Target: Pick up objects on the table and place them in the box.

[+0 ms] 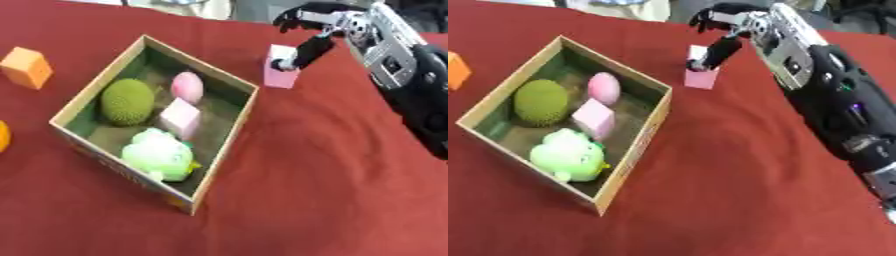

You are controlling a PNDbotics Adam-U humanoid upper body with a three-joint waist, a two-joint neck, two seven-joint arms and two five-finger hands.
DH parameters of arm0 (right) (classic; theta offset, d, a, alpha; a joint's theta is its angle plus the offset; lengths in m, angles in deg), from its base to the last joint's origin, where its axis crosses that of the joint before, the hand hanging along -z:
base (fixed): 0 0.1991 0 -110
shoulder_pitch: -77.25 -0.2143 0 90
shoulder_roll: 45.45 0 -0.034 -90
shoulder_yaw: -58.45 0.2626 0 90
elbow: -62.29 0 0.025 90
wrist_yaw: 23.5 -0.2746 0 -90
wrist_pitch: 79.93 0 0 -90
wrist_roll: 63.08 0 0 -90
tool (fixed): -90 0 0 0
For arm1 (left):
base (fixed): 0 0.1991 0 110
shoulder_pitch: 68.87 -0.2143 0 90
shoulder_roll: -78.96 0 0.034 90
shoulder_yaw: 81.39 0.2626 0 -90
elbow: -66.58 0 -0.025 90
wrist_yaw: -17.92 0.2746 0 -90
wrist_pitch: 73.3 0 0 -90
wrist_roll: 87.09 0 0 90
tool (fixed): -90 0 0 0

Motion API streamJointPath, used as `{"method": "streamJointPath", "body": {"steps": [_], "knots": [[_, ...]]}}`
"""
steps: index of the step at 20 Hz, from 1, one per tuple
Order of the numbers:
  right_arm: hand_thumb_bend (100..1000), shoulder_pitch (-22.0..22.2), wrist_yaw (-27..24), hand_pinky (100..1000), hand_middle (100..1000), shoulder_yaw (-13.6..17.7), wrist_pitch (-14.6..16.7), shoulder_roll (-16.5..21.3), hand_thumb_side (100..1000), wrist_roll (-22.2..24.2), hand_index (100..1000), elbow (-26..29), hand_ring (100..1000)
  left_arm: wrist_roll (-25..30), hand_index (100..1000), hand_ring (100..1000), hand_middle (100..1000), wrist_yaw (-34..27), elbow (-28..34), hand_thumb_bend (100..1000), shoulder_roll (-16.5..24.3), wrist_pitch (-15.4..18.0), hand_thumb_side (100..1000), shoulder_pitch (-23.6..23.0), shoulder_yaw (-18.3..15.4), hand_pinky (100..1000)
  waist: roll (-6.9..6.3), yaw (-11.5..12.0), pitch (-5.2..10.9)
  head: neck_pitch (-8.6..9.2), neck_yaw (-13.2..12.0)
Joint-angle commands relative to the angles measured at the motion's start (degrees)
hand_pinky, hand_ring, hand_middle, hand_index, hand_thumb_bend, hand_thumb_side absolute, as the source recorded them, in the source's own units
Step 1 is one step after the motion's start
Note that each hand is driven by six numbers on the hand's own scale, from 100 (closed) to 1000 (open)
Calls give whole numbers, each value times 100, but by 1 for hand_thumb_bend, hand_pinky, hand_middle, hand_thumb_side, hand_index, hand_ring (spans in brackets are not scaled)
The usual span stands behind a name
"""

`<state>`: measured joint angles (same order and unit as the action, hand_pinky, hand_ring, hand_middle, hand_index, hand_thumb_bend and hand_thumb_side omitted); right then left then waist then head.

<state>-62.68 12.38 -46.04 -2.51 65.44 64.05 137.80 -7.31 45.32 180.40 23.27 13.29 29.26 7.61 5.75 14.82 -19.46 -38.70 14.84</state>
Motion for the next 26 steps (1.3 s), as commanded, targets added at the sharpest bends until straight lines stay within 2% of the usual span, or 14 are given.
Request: {"method": "streamJointPath", "body": {"steps": [1,5,10,13,16,18,21,26], "knots": [[427,-135,137,942,848,77,48,84,314,39,958,-136,946,14,862,744,715,-5,78,530,97,1,846,46,-75,828,-46,-1,24,80,5],[467,-192,349,941,849,82,76,-5,291,66,958,-473,945,22,861,743,715,-8,78,529,85,2,847,41,-71,827,-50,16,9,102,19],[475,-247,546,936,844,119,142,-119,265,73,953,-893,938,26,861,743,714,-11,78,528,71,6,847,43,-66,826,-49,32,-17,119,31],[413,-257,504,922,796,144,145,-157,231,-4,917,-980,922,30,861,743,714,-14,78,527,65,5,847,48,-62,825,-46,31,-26,110,37],[344,-263,407,907,731,151,62,-185,235,-154,865,-1012,901,37,860,743,714,-17,78,526,65,10,847,61,-52,825,-50,30,-26,106,40],[290,-260,357,888,625,144,-11,-189,205,-268,787,-1008,867,36,860,743,713,-18,78,525,66,8,847,61,-53,824,-54,31,-21,104,41],[246,-256,320,868,543,133,-125,-188,149,-436,714,-982,819,29,860,743,714,-21,78,525,66,6,848,61,-56,824,-60,28,-8,101,45],[140,-245,174,847,502,199,-332,-113,100,-745,673,-671,777,27,860,744,714,-14,78,524,76,1,848,41,-64,825,-72,17,19,81,25]]}}
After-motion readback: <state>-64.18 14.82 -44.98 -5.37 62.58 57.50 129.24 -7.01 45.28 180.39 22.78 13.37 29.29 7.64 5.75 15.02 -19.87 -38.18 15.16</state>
